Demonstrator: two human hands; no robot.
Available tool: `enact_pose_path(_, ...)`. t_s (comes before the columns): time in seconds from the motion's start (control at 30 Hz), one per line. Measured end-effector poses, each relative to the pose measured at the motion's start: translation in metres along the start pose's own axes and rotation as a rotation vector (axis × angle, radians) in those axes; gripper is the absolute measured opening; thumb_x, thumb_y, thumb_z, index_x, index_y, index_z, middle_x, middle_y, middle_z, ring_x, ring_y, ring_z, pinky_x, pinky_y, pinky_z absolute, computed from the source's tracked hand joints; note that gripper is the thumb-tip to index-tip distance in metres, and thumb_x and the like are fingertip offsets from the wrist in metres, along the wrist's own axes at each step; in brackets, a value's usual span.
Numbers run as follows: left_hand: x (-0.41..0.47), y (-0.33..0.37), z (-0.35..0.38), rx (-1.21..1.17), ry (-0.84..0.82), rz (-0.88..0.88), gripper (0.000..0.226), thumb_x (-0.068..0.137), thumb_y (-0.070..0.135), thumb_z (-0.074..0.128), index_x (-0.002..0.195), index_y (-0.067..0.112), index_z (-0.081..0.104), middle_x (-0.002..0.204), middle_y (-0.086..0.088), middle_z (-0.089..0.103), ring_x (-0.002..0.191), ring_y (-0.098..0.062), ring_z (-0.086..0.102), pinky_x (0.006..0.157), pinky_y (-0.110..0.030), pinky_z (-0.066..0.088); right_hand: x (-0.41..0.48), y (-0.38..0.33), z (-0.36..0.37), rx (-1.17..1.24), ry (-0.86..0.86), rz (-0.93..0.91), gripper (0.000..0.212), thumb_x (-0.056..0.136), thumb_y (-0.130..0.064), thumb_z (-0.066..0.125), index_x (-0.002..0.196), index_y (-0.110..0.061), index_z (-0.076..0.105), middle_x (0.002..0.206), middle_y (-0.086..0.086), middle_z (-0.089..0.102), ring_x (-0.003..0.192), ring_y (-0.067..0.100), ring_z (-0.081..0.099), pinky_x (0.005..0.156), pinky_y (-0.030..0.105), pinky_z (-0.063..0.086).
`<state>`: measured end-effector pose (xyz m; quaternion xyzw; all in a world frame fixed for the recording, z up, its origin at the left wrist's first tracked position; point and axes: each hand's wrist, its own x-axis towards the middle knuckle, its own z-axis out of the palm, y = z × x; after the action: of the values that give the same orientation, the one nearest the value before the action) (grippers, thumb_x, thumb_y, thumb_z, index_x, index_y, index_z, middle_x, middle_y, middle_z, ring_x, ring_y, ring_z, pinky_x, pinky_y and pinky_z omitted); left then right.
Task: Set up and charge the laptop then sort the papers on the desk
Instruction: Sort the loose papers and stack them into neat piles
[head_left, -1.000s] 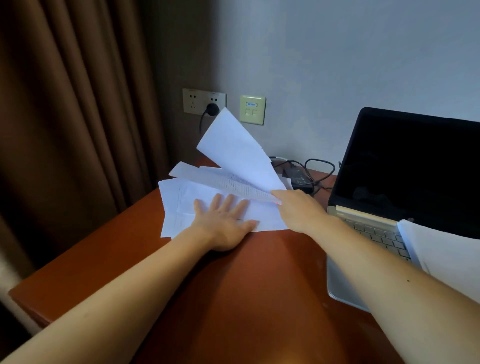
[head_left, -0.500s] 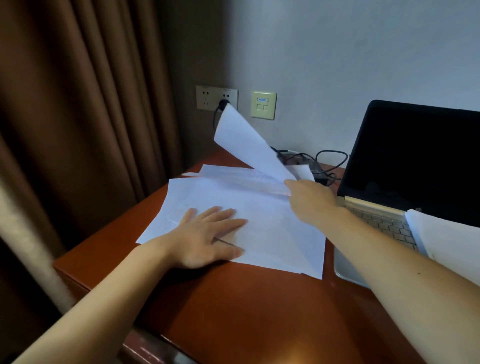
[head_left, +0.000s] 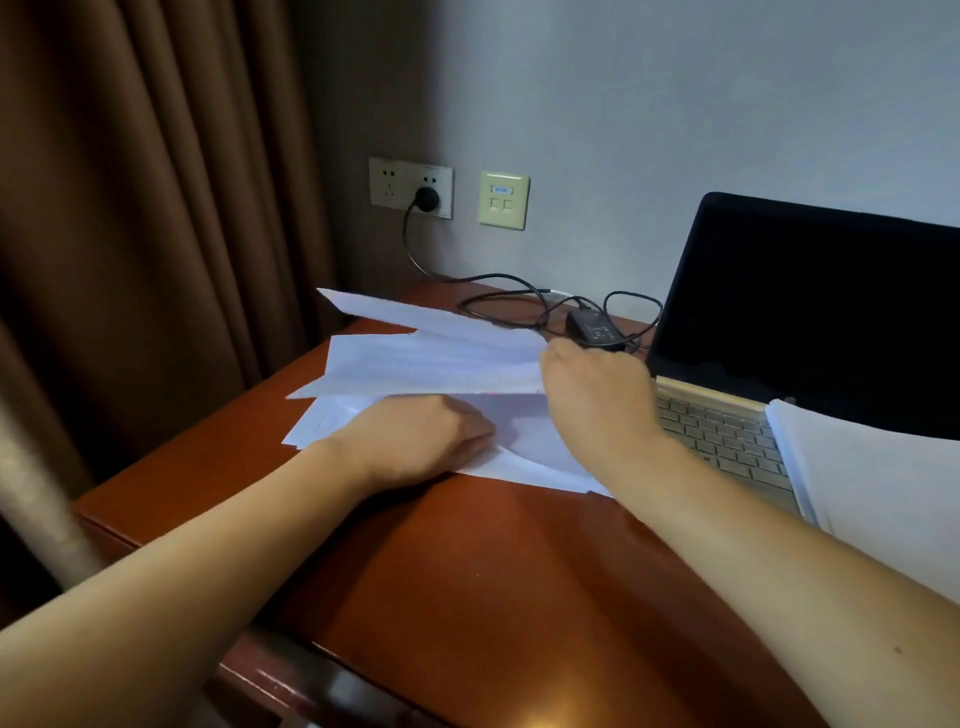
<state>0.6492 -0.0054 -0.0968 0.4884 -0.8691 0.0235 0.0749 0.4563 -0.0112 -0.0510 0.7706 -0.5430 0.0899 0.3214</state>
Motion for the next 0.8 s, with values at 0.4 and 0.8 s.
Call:
enact_pose_path(0.4, 0.003, -0.001, 0.004, 0.074, 0.118, 0.061, 0.016, 0.098, 0.032, 0.054, 0.104, 0.031, 0.069, 0.096, 0.005, 0.071, 0.086, -0.02, 0.065, 0.076, -0.038, 0.051, 0.03, 0.029, -0.02, -0.201, 0.203, -0.146, 0.038, 0.071, 0.001, 0.031, 0.078, -0.017, 0.064, 0.089, 0.0, 0.062, 0.081, 0.028, 0.057, 0.066, 0.036, 0.023)
enact_pose_path(0.8, 0.021, 0.004, -0.005, -0.068, 0.254, -0.095, 0.021, 0.099, 0.035, 0.058, 0.113, 0.037, 0.074, 0.111, 0.004, 0.075, 0.096, -0.023, 0.069, 0.084, -0.037, 0.056, -0.035, 0.02, 0.052, 0.684, -0.134, -0.038, 0.048, 0.102, -0.046, 0.04, 0.061, -0.02, 0.038, 0.061, -0.003, 0.04, 0.062, 0.019, 0.044, 0.057, 0.036, 0.034)
